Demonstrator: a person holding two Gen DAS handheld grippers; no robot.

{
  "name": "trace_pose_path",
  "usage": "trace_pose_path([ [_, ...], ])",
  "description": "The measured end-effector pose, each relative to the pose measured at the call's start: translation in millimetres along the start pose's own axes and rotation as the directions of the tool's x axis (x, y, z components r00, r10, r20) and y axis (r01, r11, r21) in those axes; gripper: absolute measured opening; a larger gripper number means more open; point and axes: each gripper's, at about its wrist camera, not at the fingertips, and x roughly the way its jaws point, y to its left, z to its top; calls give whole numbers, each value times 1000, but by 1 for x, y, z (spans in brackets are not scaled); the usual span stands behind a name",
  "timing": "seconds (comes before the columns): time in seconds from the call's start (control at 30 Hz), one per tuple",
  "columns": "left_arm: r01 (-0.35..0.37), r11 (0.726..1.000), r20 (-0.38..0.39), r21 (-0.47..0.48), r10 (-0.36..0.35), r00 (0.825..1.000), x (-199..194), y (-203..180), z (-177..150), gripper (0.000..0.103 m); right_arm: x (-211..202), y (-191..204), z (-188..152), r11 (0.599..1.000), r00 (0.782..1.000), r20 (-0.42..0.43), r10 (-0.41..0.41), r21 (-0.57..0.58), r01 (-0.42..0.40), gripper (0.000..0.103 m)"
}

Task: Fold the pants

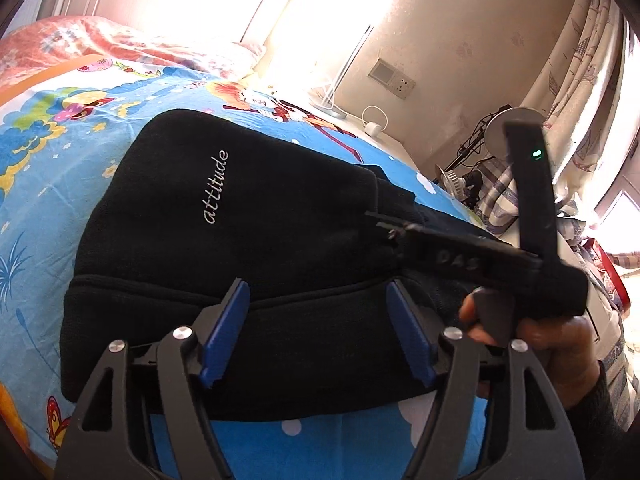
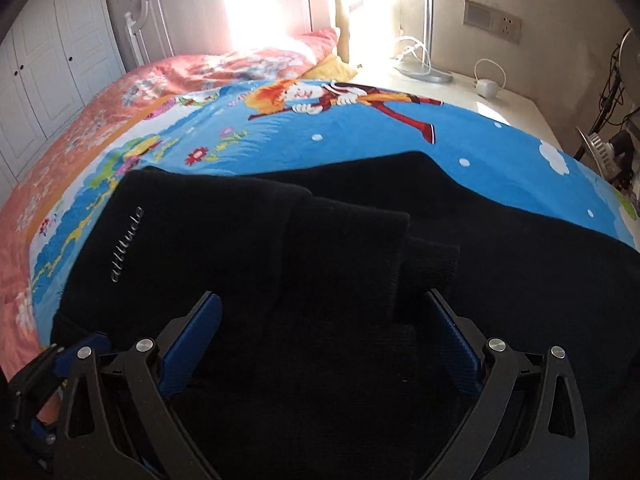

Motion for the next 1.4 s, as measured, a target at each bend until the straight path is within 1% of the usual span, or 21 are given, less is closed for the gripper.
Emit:
trace_pose_path([
  [0.03,13,1000,-13,4,-13,1000,0,-2,1,85,7,-3,-6,1000,1000,-13,12,0,-12,95],
  [0.07,-6,1000,-29,24,7,1000,-1,-6,4,85,8,-4,-9,1000,1000,2,1,-6,-1,98],
  [0.1,-25,999,-28,44,26,999,-3,-9,8,76,9,-4,-10,1000,1000,-5,0,-1,0,98],
  [0.13,-37,998,-12,50,37,999,-5,-10,14,51,9,-4,-10,1000,1000,-13,0,7,0,98],
  [0.17,-68,997,-17,43,69,997,-4,-11,23,41,9,-4,-10,1000,1000,-19,0,10,0,98],
  [0.2,-103,994,-21,44,104,994,-1,-12,33,23,9,-4,-10,1000,1000,-21,-1,13,1,98],
  [0.23,-124,990,-12,59,125,992,1,-14,45,19,9,-4,-11,1000,1000,-21,-1,14,1,99],
  [0.3,-163,979,-18,120,167,986,13,-21,65,19,8,-3,-13,1000,1000,-19,-4,9,4,99],
  [0.4,-215,964,-60,156,227,972,44,-16,90,14,7,-1,-13,1000,1000,-18,-6,11,6,99],
  [0.47,-257,952,-115,168,278,954,71,-7,103,13,7,-1,-13,1000,1000,-14,-10,10,10,99],
  [0.53,-272,950,-209,155,301,931,99,8,113,14,7,-1,-13,1000,1000,-14,-13,8,13,99],
  [0.57,-266,954,-204,138,291,935,105,13,117,13,7,-1,-13,1000,1000,-14,-14,9,14,99],
  [0.67,-288,948,-197,135,311,930,109,17,130,11,7,-1,-13,1000,1000,-12,-15,8,15,99],
  [0.83,-327,943,-129,61,333,934,87,24,139,11,6,-1,-13,1000,1000,-9,-12,9,12,99],
  [0.9,-350,936,-107,28,351,930,79,30,137,11,7,-1,-13,1000,1000,-9,-13,9,13,99],
  [0.97,-373,928,-119,7,371,921,78,38,134,11,6,-1,-13,1000,1000,-7,-13,8,13,99],
  [1.03,-368,930,-154,-4,363,919,84,48,131,11,6,-1,-13,1000,1000,-6,-14,8,14,99],
  [1.23,-343,937,-195,-69,324,926,97,66,137,11,6,-1,-13,1000,1000,-1,-16,6,16,99],
  [1.33,-349,933,-181,-91,329,927,93,65,139,10,6,-1,-14,1000,1000,0,-15,5,15,99],
  [1.37,-341,936,-140,-82,328,934,83,57,139,11,6,-2,-14,1000,1000,1,-14,5,14,99],
  [1.4,-334,941,-89,-54,329,940,71,46,137,24,7,-2,-14,1000,1000,2,-13,6,13,99],
])
